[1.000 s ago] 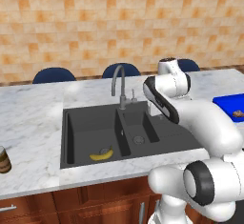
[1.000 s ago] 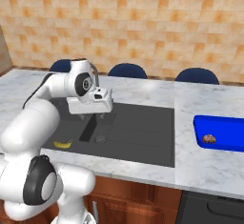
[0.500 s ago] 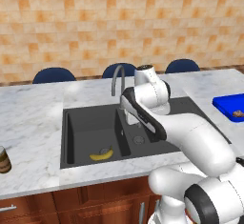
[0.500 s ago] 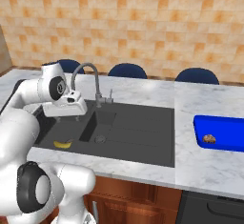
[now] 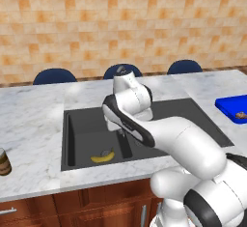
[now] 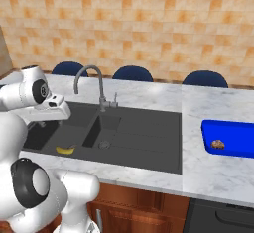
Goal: Pick up all produce items and place them in the sink. Turn on the sink faucet to wash them. Then turn the sink off and put them in the tray.
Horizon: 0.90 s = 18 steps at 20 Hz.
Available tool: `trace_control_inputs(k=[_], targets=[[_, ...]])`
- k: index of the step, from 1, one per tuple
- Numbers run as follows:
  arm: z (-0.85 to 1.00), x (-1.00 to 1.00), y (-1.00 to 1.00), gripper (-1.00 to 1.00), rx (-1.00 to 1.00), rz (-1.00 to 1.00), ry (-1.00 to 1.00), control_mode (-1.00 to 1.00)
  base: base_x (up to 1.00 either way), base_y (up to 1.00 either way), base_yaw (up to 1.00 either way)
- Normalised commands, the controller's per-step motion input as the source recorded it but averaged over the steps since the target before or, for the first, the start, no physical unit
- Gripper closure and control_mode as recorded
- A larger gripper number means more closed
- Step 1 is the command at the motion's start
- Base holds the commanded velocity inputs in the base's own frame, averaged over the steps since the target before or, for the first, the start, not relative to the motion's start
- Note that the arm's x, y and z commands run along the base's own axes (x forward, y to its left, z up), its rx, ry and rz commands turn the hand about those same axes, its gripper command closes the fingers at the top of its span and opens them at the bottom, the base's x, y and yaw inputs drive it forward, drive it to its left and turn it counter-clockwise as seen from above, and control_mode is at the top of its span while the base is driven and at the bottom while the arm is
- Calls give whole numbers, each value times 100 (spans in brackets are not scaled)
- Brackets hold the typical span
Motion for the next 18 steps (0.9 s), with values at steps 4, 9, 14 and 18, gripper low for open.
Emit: trace_control_inputs(k=[4,9,14,18], targets=[[-7,0,46,-100,0,-3,-1,-100,0,0,0],[-16,0,33,-100,0,-8,-4,-100,0,0,0],[-23,0,2,-100,1,-16,-2,-100,0,0,0],[-17,2,0,-100,6,-20,0,-100,0,0,0]])
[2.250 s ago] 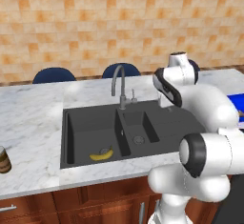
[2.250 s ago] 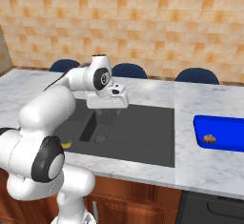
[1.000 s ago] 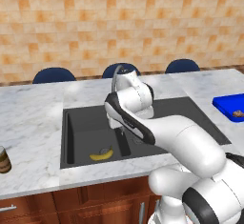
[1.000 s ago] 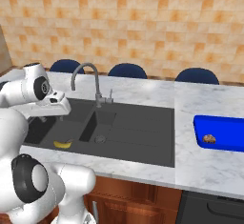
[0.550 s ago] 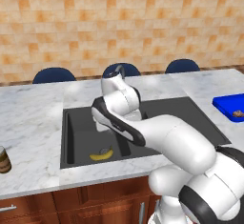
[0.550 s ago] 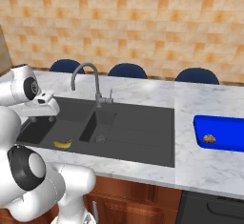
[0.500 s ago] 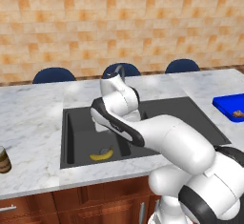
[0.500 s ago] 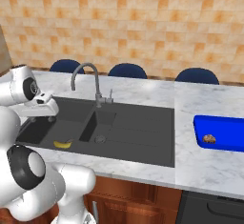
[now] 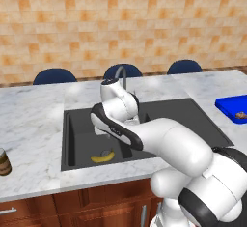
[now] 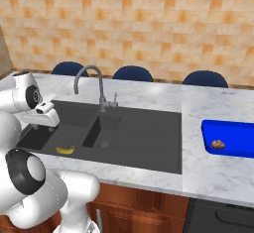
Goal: Pick up all produce items and place them in the sink. Turn on the sink faucet to wash them. Then turn the sink off and put them in the tray.
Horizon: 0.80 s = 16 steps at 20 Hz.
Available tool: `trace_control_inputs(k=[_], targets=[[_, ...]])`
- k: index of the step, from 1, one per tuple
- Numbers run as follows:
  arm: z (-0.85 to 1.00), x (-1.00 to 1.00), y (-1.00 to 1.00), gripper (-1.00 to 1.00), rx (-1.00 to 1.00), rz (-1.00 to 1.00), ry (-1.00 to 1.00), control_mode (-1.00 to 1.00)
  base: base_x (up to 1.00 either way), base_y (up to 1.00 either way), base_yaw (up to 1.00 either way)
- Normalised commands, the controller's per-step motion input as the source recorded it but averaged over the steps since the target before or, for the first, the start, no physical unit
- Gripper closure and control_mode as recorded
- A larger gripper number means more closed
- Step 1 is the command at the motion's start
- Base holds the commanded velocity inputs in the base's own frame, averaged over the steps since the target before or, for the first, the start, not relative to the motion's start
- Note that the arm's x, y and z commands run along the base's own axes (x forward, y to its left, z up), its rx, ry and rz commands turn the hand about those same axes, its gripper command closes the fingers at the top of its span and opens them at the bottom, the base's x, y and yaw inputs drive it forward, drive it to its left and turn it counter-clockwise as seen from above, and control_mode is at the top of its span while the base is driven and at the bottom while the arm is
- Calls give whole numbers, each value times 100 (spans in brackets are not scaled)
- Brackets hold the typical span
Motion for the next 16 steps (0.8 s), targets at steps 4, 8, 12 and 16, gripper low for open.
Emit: trace_control_inputs(k=[4,8,12,16], targets=[[-21,3,0,-100,8,-21,0,-100,0,0,0],[-32,7,0,-100,6,-20,-1,-100,0,0,0],[-34,11,0,-100,1,-20,-7,-100,0,0,0],[-29,17,0,-100,0,-20,-8,-100,0,0,0]])
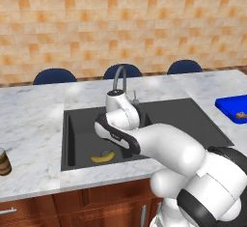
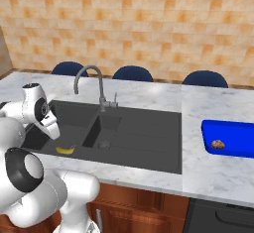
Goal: Pick up all produce items and place them in the sink. Turn on the sink faucet to wash them. Then turn the sink off and put them in the tray.
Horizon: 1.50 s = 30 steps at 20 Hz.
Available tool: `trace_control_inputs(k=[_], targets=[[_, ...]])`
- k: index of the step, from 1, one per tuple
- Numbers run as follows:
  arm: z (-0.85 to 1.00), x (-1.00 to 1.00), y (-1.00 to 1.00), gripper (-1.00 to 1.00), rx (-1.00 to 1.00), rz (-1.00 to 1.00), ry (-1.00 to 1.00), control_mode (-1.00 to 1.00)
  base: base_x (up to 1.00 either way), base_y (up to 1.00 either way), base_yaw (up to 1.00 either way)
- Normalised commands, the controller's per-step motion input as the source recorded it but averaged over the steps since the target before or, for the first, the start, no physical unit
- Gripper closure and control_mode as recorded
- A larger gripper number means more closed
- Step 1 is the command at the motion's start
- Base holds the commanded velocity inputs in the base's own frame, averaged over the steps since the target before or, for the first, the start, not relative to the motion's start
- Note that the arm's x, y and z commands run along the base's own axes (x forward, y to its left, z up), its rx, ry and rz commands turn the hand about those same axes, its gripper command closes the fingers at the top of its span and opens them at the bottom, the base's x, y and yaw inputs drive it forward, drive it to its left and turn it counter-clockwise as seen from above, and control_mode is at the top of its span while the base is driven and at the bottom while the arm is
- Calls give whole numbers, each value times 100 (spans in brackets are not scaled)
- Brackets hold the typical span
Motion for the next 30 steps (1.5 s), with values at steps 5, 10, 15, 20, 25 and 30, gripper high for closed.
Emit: trace_control_inputs(k=[5,10,15,20,25,30], targets=[[-24,17,0,-100,0,-19,-4,-100,0,0,0],[-15,18,4,-100,1,-15,0,-100,0,0,0],[-13,17,1,-100,0,-7,1,-100,0,0,0],[-26,15,0,-100,0,-1,5,-100,0,0,0],[-32,10,0,-100,0,0,7,-100,0,0,0],[-28,10,1,-100,0,0,7,-100,0,0,0]])
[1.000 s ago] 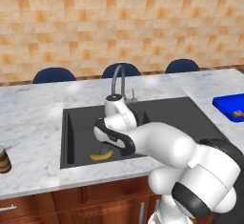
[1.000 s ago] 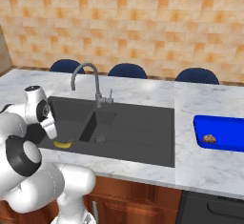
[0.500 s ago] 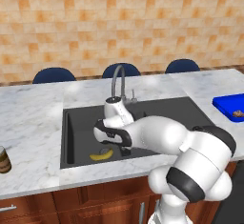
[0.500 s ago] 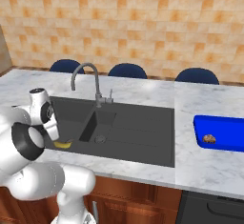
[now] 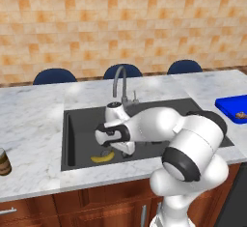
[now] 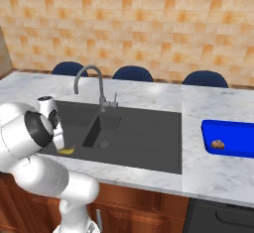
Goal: Pick up all produce items and place them in the sink. Turn on the sink faucet to wash them. Then turn the sink off and put them in the tray.
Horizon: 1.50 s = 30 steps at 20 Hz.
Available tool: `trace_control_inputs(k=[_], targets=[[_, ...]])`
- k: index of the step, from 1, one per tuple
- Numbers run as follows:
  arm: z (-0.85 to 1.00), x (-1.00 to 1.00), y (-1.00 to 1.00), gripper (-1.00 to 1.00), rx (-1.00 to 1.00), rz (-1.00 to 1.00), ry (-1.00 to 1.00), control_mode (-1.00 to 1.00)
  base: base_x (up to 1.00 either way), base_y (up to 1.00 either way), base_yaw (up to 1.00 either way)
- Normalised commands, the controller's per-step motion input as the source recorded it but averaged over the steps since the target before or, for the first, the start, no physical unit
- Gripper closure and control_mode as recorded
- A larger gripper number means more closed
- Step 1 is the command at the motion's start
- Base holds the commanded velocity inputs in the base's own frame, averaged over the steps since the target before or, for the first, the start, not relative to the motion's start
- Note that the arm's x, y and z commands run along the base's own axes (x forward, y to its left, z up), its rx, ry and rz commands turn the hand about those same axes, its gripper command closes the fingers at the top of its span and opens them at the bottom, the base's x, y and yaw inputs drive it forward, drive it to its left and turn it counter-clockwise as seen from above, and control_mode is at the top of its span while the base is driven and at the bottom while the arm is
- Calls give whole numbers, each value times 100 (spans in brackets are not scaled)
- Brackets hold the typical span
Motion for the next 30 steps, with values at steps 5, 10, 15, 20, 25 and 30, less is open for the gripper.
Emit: trace_control_inputs(k=[5,10,15,20,25,30], targets=[[-26,8,6,-100,0,0,2,-100,0,0,0],[-26,8,14,-100,0,-3,0,-100,0,0,0],[-25,4,7,-100,0,-4,0,-100,0,0,0],[-29,4,0,-100,0,-2,0,-100,0,0,0],[-33,12,0,-100,0,0,-1,-100,0,0,0],[-25,8,0,-100,2,0,-9,-100,0,0,0]])
